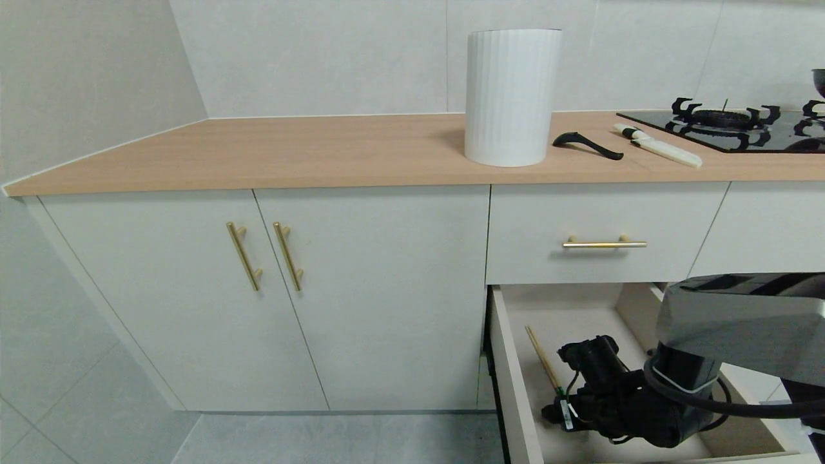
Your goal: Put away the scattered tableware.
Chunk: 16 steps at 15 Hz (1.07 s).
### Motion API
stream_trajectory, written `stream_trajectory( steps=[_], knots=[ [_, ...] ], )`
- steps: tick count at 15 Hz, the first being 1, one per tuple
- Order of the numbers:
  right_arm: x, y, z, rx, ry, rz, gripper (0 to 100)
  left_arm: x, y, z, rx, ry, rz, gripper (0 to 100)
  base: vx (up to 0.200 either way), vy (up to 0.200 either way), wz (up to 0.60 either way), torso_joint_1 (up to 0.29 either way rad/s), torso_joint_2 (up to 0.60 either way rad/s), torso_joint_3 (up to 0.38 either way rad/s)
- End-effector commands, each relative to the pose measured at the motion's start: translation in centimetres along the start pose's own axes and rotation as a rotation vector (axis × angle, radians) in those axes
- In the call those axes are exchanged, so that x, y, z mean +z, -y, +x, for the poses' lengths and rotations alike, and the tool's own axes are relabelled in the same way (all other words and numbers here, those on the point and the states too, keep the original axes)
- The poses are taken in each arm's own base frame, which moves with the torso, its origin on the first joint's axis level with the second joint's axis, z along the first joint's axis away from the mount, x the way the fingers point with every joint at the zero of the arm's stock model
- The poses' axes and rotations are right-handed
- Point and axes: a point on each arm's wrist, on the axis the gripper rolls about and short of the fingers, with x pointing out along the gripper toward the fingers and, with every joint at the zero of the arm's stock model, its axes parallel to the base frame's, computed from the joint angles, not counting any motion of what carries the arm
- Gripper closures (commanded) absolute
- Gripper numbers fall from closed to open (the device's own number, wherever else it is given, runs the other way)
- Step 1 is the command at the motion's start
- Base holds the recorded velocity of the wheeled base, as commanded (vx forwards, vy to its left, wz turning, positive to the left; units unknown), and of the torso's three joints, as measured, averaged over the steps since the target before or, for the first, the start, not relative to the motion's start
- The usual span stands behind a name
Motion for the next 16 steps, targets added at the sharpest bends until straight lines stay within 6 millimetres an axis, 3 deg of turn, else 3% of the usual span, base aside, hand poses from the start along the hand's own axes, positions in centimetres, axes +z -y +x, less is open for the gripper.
stream_trajectory(
  steps=[1, 3, 7, 12, 16],
  knots=[
    [0.2, 0.0, -0.2, 0.000, 0.006, 0.002, 0, 0.0, 0.0, 0.0, 0.000, -0.001, 0.000, 0, 0.000, 0.000, 0.00, 0.000, 0.00, 0.000],
    [1.4, 0.0, -1.6, -0.027, 0.068, 0.014, 0, 0.0, 0.0, 0.0, 0.000, -0.001, 0.000, 0, 0.000, 0.000, 0.00, 0.000, 0.00, 0.000],
    [4.4, 0.5, -6.7, -0.025, 0.226, 0.049, 0, 0.0, 0.0, 0.0, 0.000, -0.001, 0.000, 0, 0.000, 0.000, 0.00, 0.000, 0.00, 0.000],
    [7.4, 2.8, -12.8, -0.032, 0.418, 0.108, 0, 0.0, 0.0, 0.0, 0.000, -0.001, 0.000, 0, 0.000, 0.000, 0.00, 0.000, 0.00, 0.000],
    [8.6, 4.3, -16.1, -0.054, 0.524, 0.116, 0, 0.0, 0.0, 0.0, 0.000, -0.001, 0.000, 0, 0.000, 0.000, 0.00, 0.000, 0.00, 0.000]
  ],
)
